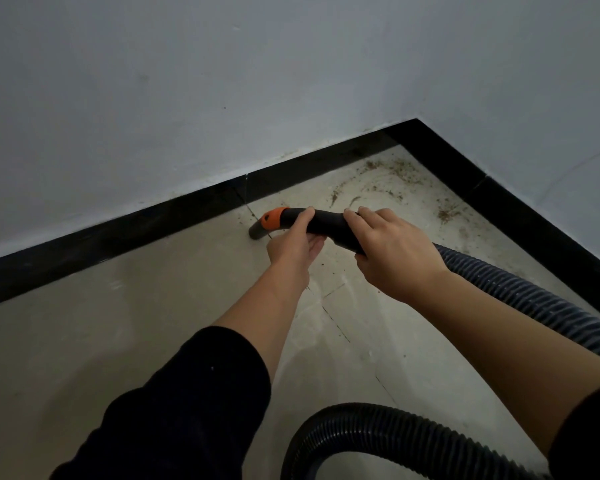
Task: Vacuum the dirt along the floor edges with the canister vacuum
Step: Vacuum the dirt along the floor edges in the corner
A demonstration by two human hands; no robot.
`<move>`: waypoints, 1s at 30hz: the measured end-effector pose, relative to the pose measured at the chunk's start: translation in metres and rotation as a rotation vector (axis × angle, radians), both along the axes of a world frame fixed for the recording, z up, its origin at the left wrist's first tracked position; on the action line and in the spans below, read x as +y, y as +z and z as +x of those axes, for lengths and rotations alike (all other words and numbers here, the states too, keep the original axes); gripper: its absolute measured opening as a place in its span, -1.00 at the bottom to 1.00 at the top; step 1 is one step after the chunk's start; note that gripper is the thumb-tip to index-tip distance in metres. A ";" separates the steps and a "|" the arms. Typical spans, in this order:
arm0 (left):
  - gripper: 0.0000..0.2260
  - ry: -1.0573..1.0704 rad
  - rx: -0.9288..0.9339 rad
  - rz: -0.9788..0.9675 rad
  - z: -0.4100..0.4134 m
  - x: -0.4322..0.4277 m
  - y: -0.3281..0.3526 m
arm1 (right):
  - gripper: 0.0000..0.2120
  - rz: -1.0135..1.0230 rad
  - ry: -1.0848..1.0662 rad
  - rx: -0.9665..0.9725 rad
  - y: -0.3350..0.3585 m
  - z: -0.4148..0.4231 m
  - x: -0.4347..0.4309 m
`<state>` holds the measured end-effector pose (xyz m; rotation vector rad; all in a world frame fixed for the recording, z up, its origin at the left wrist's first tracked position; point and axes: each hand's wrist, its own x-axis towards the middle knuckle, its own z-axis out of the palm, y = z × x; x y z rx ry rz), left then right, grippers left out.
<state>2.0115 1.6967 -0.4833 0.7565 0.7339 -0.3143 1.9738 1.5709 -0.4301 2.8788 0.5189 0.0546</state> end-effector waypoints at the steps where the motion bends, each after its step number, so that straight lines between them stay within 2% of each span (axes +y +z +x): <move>1: -0.74 0.000 -0.001 -0.005 0.000 0.000 0.000 | -0.46 0.000 -0.002 -0.001 0.000 0.000 0.000; 11: -0.83 0.016 -0.002 -0.019 0.005 0.001 0.000 | -0.46 -0.007 -0.011 -0.012 0.000 0.004 0.006; 30: -0.81 0.035 -0.011 -0.005 0.012 0.026 -0.002 | -0.41 -0.022 0.011 -0.009 -0.005 0.011 0.029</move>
